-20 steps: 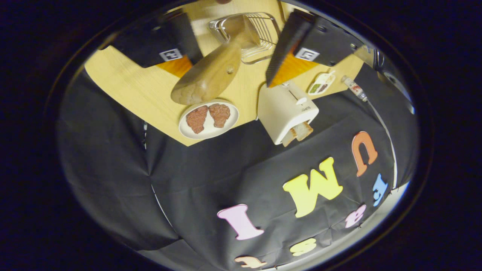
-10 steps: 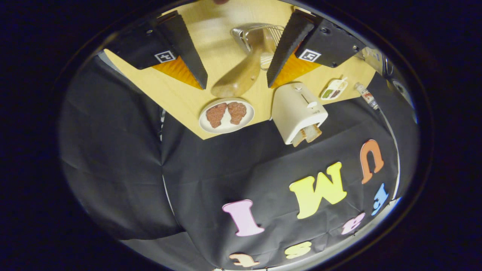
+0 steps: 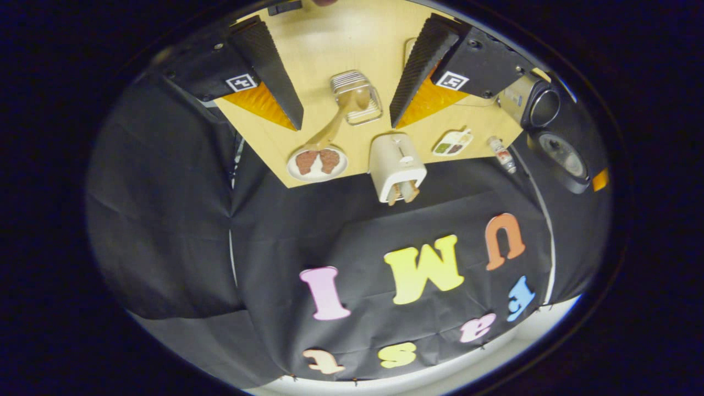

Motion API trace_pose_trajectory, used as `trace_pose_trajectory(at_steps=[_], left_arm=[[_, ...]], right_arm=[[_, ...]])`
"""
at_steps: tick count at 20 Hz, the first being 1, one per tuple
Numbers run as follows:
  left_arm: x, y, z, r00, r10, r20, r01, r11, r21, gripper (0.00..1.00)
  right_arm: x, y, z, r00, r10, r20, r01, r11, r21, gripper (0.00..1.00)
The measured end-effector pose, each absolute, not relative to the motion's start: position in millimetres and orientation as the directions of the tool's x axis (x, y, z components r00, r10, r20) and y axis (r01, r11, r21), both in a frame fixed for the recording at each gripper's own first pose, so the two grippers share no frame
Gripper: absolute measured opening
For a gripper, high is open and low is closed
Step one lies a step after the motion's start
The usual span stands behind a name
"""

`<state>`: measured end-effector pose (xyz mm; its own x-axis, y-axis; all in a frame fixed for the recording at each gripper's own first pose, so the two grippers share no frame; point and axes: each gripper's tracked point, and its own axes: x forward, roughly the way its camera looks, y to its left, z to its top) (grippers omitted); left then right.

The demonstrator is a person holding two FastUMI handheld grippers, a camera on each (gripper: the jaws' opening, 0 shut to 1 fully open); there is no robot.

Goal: Close the left gripper, press the button to open the rice cooker; take a wooden spoon from the chopstick holder with the right hand, scoop a spoonful of rice and pour it into the rice cooker, then put the wooden spoon back into the chopstick holder.

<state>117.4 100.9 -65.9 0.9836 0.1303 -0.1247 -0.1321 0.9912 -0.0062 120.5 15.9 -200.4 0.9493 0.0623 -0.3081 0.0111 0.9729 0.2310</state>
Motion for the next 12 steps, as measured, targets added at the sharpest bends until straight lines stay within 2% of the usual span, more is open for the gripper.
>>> trace_pose_trajectory(at_steps=[1,2,3,7,8,9,12], left_arm=[[127.9,99.9,-50.9,0.983,0.121,-0.134,-0.126,0.992,-0.029,0.91],[138.9,105.2,-42.7,0.984,0.122,-0.129,-0.129,0.99,-0.051,0.91],[152.9,107.8,-39.4,0.983,0.111,-0.146,-0.123,0.99,-0.071,0.96],[196.7,131.5,-25.7,0.98,0.144,-0.136,-0.154,0.986,-0.06,0.96],[205.0,134.7,-29.6,0.975,0.147,-0.165,-0.159,0.985,-0.061,0.95],[215.8,133.9,-37.4,0.969,0.133,-0.207,-0.152,0.986,-0.076,0.95],[224.0,135.1,-69.3,0.93,0.095,-0.355,-0.149,0.98,-0.128,0.96]], right_arm=[[112.9,25.1,-194.0,0.948,0.082,-0.308,-0.012,0.975,0.221,0.96],[105.4,33.1,-191.1,0.945,0.1,-0.312,-0.031,0.975,0.221,0.96],[98.5,42.9,-186.9,0.941,0.123,-0.314,-0.047,0.97,0.237,1.0],[83.3,71.2,-174.6,0.933,0.18,-0.31,-0.112,0.968,0.224,1.0],[80.7,75.9,-171.9,0.931,0.189,-0.313,-0.126,0.969,0.213,0.96],[78.4,80.3,-169.6,0.928,0.197,-0.316,-0.136,0.969,0.205,1.0],[73.7,89.0,-163.0,0.924,0.219,-0.313,-0.155,0.964,0.216,1.0]])
